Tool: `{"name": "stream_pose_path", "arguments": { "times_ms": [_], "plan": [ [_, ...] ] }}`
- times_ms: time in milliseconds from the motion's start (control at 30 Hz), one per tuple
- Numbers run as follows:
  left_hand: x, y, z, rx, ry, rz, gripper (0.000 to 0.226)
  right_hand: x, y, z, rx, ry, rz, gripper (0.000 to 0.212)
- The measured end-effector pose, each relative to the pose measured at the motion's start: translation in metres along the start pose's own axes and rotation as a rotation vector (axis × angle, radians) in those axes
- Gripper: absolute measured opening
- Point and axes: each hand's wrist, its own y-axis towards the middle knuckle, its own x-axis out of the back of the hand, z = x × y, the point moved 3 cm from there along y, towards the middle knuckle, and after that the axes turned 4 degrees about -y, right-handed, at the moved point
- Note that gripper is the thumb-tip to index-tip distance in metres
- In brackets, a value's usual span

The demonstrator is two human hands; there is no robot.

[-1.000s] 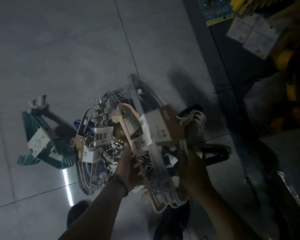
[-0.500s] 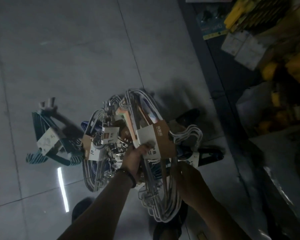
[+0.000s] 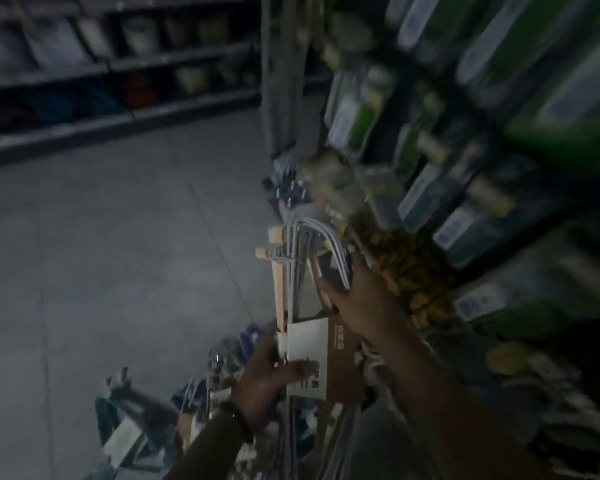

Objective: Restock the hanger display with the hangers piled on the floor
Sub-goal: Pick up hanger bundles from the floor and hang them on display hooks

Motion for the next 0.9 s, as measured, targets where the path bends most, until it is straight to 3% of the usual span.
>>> {"name": "stream_pose_path", "arguments": {
  "times_ms": [100, 167, 200, 333, 400, 567, 667, 767, 900],
  "plan": [
    [-0.049, -0.046, -0.091, -0.107, 0.091, 0.122, 0.077, 0.101, -0.039, 0.039, -0.047, 0.081, -0.214, 0.027],
    [-0.081, -0.076, -0.144, -0.164, 0.179, 0.217, 0.064, 0.165, -0.074, 0.055, -0.109, 0.138, -0.328, 0.019],
    [-0.096, -0.091, -0.169, -0.187, 0.217, 0.250, 0.059, 0.195, -0.092, 0.062, -0.126, 0.169, -0.375, 0.018],
    [-0.167, -0.140, -0.250, -0.250, 0.242, 0.333, 0.080, 0.303, -0.171, 0.088, -0.122, 0.244, -0.563, 0.030],
    [-0.211, -0.166, -0.280, -0.316, 0.290, 0.357, 0.080, 0.345, -0.211, 0.094, -0.141, 0.264, -0.645, 0.037],
    [-0.311, -0.236, -0.321, -0.440, 0.439, 0.405, 0.055, 0.432, -0.305, 0.088, -0.201, 0.187, -0.833, 0.038],
    [-0.363, -0.273, -0.334, -0.648, 0.493, 0.426, 0.034, 0.486, -0.370, 0.076, -0.195, 0.086, -0.988, 0.030],
    [-0.410, -0.306, -0.336, -0.896, 0.704, 0.460, 0.026, 0.537, -0.433, 0.054, -0.170, -0.010, -1.109, 0.030],
    [-0.477, -0.338, -0.340, -1.152, 0.945, 0.503, 0.026, 0.597, -0.509, 0.013, -0.263, -0.219, -1.089, 0.033]
  ]
}}
